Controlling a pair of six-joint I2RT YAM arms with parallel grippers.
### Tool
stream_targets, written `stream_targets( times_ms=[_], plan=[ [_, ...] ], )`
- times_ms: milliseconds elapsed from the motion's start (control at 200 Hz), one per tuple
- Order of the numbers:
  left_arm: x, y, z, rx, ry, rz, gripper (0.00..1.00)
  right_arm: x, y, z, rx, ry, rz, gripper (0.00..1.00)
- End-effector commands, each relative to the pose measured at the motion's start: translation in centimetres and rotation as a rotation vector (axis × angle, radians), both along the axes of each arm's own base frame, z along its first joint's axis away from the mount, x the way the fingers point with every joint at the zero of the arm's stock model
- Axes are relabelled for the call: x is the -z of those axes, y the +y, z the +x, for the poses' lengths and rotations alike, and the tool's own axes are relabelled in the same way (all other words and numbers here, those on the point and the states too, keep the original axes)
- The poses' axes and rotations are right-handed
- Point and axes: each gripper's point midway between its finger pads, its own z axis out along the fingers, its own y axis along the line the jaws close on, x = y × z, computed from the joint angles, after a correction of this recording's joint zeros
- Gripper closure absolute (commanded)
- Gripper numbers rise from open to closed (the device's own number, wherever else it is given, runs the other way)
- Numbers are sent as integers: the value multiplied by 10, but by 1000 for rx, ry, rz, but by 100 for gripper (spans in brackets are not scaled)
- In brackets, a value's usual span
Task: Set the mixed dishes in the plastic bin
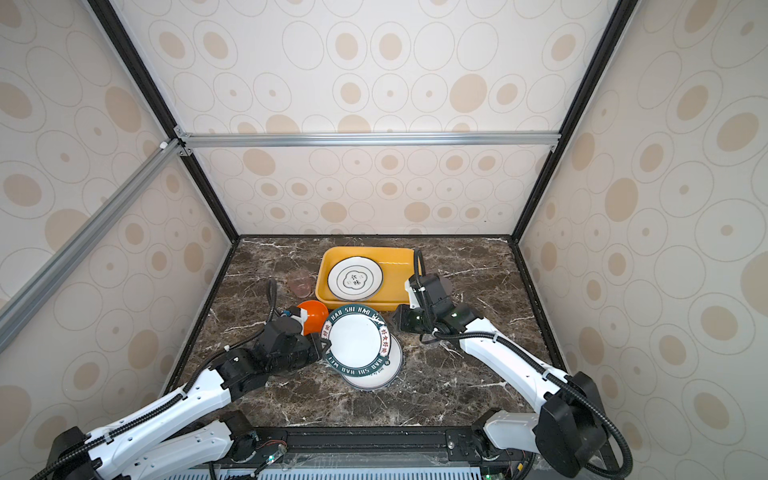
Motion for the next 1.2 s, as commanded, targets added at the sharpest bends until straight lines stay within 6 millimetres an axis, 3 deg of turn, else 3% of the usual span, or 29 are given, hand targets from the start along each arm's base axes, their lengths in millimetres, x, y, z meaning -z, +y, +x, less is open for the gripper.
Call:
stream_targets(
  times_ms=[0, 195, 470, 665, 1195],
  plan=[
    [-49, -8, 18, 7, -116, -73, 100, -5, -4, -5, 20, 17, 51, 66],
    [-70, -15, 30, 24, -150, -113, 100, -18, -8, -3, 39, 10, 152, 58],
    [-82, -22, 39, 45, -152, -210, 100, -22, -12, 0, 61, 14, 268, 57],
    [-85, -28, 41, 65, -146, -259, 100, -24, -1, 0, 27, 36, 322, 55],
    [-81, -29, 43, 61, -137, -308, 100, -28, 3, 3, 5, 19, 344, 82]
  ],
)
